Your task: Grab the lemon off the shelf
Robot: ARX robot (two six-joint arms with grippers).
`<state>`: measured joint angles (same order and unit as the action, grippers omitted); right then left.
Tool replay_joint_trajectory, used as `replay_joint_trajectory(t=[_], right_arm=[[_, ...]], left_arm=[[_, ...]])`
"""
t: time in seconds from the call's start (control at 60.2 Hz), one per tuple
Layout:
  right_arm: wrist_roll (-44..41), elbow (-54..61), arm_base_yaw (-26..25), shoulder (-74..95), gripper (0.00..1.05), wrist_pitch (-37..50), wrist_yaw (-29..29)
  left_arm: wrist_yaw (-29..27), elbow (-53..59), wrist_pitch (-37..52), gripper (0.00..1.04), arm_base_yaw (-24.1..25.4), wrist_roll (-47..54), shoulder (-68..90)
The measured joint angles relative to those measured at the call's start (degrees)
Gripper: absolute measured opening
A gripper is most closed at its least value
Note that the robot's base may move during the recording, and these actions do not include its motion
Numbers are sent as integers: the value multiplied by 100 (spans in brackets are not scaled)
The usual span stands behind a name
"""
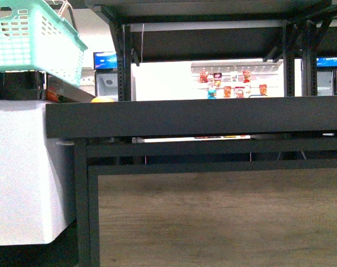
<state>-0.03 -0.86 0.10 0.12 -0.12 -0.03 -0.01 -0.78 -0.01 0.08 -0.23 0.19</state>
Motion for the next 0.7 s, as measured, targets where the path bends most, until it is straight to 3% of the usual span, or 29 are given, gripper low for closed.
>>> replay_joint_trajectory(t=[0.697], right_arm=[[0,0,0,0,97,0,0]], left_arm=[[0,0,0,97,0,0,0]])
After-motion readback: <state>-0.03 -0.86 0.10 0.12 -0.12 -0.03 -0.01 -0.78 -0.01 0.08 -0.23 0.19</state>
